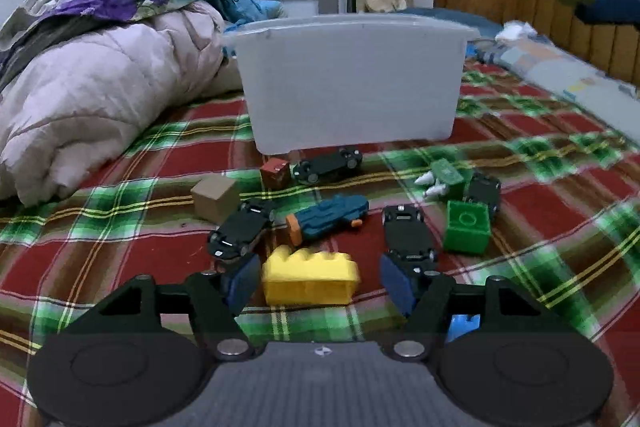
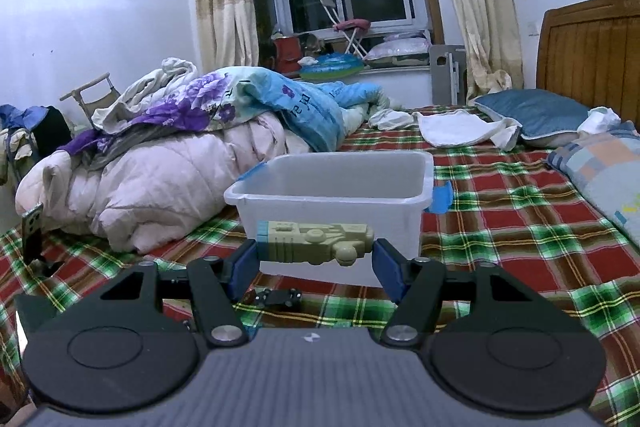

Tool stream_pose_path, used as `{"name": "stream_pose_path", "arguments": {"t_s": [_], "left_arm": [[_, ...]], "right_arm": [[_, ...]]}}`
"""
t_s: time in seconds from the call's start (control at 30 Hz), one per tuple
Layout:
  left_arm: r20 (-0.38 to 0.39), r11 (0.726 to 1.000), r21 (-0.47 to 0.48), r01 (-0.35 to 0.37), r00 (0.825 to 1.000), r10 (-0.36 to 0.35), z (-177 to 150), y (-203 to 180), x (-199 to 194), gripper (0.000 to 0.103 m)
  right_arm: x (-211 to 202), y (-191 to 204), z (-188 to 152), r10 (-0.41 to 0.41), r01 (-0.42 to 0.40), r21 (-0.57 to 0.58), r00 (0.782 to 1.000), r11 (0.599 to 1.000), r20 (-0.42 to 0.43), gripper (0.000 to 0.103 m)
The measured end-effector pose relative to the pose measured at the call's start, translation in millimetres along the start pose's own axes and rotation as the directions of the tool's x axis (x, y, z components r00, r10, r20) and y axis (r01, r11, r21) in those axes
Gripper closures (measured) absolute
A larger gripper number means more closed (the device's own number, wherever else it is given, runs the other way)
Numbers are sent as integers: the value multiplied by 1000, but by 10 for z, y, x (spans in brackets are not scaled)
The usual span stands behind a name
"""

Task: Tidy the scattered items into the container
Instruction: 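Lower the left tool to the yellow brick and grasp it, then drop the yellow brick into the bin with left tool while right tool releases beige toy there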

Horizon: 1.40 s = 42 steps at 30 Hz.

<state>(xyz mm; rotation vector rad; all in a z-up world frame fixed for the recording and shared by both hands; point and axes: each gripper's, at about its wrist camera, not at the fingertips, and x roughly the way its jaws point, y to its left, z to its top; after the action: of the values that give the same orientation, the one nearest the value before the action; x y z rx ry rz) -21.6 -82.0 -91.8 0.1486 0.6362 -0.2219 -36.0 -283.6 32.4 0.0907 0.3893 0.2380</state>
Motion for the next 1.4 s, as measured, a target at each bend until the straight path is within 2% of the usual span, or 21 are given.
{"name": "stream_pose_path", "arguments": {"t_s": [0.1, 0.13, 0.17, 0.23, 0.37, 0.5, 0.63, 0.73, 0.87, 0.97, 1.1, 1.23, 1.3, 1.33, 1.37, 1.4], "left_arm": [[-18, 1000, -14, 3, 1000, -3, -14, 23, 75, 34], [-22, 1000, -16, 11, 1000, -12, -21, 34, 98, 39], [-29, 1000, -14, 21, 999, -21, -30, 39, 121, 49], [-42, 999, -27, 46, 998, -47, -49, 77, 165, 50], [-32, 997, -57, 50, 998, -52, -59, 140, 148, 51], [17, 997, -62, 41, 999, -40, 62, 199, -21, 51], [90, 997, -71, 34, 996, -28, 462, 322, -257, 51], [124, 996, -85, 42, 992, -31, 958, 438, -321, 51], [139, 993, -105, 52, 990, -37, 1655, 557, -175, 51], [132, 994, -109, 30, 991, -15, 2025, 593, 97, 51], [98, 992, -126, 15, 995, -2, 2244, 628, 431, 51], [66, 994, -111, 14, 998, -7, 2295, 589, 703, 50], [54, 996, -89, -8, 998, 13, 2289, 545, 792, 41], [49, 996, -82, -19, 999, 23, 2284, 531, 829, 32], [50, 997, -78, -21, 998, 25, 2267, 526, 839, 29], [52, 997, -72, -20, 998, 24, 2250, 519, 850, 29]], "right_arm": [[17, -5, -45, 1, -1, 6, 1000, 1000, -11, 37], [19, -5, -53, 1, -1, 5, 1000, 1000, -13, 37], [20, -4, -67, -1, 1, 4, 1000, 1000, -13, 37], [30, -12, -77, -4, 4, 6, 1000, 1000, -16, 37], [25, -33, -67, -8, 8, 11, 1000, 1000, -15, 37], [25, -24, -58, -9, 9, 5, 1000, 1000, -14, 37], [67, -22, 41, -12, 12, -15, 1000, 1000, -7, 37], [169, -57, 258, -16, 16, -29, 1000, 999, 16, 37], [511, -131, 565, -45, 46, -71, 999, 996, 24, 37], [850, -223, 679, -77, 77, -97, 997, 992, -1, 37], [1256, -403, 679, -112, 107, -79, 992, 991, -60, 37], [1518, -482, 625, -126, 118, -79, 987, 990, -101, 37], [1602, -477, 613, -131, 121, -89, 984, 989, -118, 35], [1635, -474, 603, -133, 122, -97, 984, 988, -122, 28], [1650, -470, 593, -135, 123, -105, 984, 987, -117, 20], [1656, -466, 590, -137, 125, -115, 984, 986, -110, 19]]}}
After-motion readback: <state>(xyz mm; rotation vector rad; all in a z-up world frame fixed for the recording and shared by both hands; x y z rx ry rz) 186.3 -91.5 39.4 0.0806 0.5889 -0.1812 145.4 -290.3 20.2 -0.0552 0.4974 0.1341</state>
